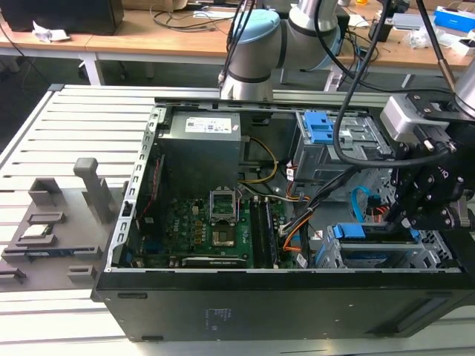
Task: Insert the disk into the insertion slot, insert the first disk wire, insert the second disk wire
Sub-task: 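Insert the first disk wire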
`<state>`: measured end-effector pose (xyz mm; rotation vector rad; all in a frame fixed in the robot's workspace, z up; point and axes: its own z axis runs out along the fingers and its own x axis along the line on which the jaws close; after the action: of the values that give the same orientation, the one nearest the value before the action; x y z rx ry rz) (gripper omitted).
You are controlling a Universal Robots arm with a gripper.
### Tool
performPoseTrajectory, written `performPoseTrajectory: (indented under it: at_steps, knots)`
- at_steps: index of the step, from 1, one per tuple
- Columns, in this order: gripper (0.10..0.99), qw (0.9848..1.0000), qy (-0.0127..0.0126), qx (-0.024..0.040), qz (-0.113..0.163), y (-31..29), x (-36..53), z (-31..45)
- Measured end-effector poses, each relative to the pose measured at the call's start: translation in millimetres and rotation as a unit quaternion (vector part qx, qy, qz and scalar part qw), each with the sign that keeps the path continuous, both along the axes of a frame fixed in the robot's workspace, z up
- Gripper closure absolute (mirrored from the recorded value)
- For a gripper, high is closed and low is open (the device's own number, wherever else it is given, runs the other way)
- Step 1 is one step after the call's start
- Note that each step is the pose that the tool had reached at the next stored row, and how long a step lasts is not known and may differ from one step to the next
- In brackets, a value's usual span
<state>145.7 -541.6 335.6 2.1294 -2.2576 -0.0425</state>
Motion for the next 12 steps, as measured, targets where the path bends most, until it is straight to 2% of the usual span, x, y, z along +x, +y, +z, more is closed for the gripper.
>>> performPoseTrajectory:
  at_steps: [2, 3, 5, 6, 7, 10, 12]
  knots:
    - [0.839, 1.0000, 0.0000, 0.0000, 0.000, 0.0, 0.0, 5.9]
    - [0.839, 1.0000, 0.0000, 0.0001, 0.000, 0.4, 0.0, 15.9]
    - [0.839, 1.0000, 0.0000, 0.0000, 0.000, 1.3, 0.0, 22.2]
    - [0.855, 1.0000, 0.0000, 0.0001, 0.000, 2.1, 0.0, 27.6]
    - [0.980, 1.0000, 0.0000, 0.0001, 0.000, 2.9, 0.0, 33.9]
    - [0.980, 1.0000, 0.0000, 0.0003, 0.000, 3.1, 0.0, 42.4]
    - [0.980, 1.0000, 0.0000, 0.0003, 0.000, 3.1, 0.0, 42.6]
